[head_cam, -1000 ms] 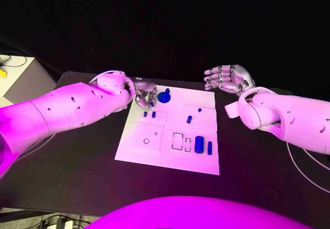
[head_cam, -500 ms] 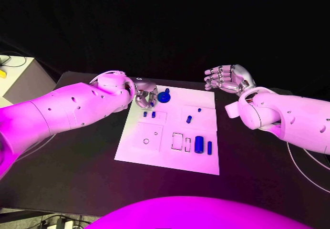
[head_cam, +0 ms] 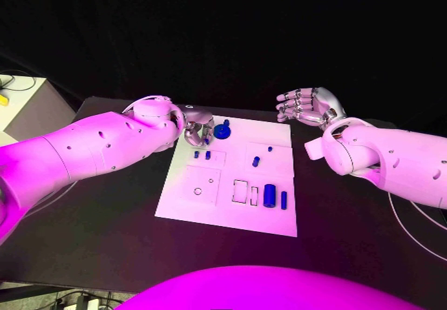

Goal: Assemble the parts on the task board

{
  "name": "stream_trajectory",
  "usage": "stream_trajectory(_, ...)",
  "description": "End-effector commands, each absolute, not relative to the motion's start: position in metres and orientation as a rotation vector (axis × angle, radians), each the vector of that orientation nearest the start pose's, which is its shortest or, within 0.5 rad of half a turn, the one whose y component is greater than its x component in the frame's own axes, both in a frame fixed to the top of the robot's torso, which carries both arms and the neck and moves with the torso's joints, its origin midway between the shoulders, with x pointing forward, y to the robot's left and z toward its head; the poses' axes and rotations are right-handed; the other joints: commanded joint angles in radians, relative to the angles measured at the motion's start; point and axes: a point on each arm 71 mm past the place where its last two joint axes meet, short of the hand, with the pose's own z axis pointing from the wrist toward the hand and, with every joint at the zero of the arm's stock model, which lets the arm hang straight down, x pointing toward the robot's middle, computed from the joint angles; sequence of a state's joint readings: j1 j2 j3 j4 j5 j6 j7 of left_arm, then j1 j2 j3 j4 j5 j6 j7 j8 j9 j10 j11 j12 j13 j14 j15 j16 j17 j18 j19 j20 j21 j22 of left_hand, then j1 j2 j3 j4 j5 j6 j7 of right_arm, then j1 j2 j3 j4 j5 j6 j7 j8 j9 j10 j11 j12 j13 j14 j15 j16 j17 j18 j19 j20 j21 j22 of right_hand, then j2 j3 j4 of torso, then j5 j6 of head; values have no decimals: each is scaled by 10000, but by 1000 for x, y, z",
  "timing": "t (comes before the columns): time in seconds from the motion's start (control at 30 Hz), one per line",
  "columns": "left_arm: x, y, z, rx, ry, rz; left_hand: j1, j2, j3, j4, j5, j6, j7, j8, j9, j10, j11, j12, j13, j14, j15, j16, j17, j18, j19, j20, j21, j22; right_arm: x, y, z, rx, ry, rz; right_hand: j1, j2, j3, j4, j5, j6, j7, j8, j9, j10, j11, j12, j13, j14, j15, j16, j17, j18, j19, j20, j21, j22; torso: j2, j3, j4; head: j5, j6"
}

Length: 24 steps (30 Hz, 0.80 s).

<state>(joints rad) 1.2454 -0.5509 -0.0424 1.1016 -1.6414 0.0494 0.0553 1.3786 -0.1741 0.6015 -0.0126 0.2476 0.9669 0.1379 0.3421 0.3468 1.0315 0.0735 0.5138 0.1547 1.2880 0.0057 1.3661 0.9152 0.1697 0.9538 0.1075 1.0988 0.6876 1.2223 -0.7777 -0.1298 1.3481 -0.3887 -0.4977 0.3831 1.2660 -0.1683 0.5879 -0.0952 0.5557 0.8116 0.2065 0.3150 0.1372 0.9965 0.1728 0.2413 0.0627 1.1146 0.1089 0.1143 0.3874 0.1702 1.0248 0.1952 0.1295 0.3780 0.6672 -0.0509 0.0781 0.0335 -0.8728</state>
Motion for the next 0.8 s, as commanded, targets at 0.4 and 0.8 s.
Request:
stream_trajectory(0.4, 551, 159, -208, 5265, 19170, -5003, 15, 86, -39, -96, -44, 184, 15, -21, 44, 193, -10, -91, 20, -63, 19, -9, 73, 153, -80, -2, -35, -2, 514, -231, -199, 6990, 14274, 11818, -13, 119, -21, -55, 23, 61, 310, -36, -10, 75, -26, -58, -3, 43, 11, -52, -10, -5, -13, -13, -49, -9, -7, -2, 4, -12, 2)
stream_trajectory(0.8, 552, 161, -208, 5184, 19125, -4787, -2, 64, -65, -102, -47, 195, 16, -46, 50, 191, -4, -131, 25, -91, 18, -10, 38, 153, -89, -5, -33, 1, 513, -231, -199, 6994, 14273, 11812, -13, 119, -21, -55, 23, 61, 310, -36, -10, 75, -26, -58, -3, 43, 11, -52, -10, -5, -13, -13, -49, -9, -5, -1, 3, -11, 2)
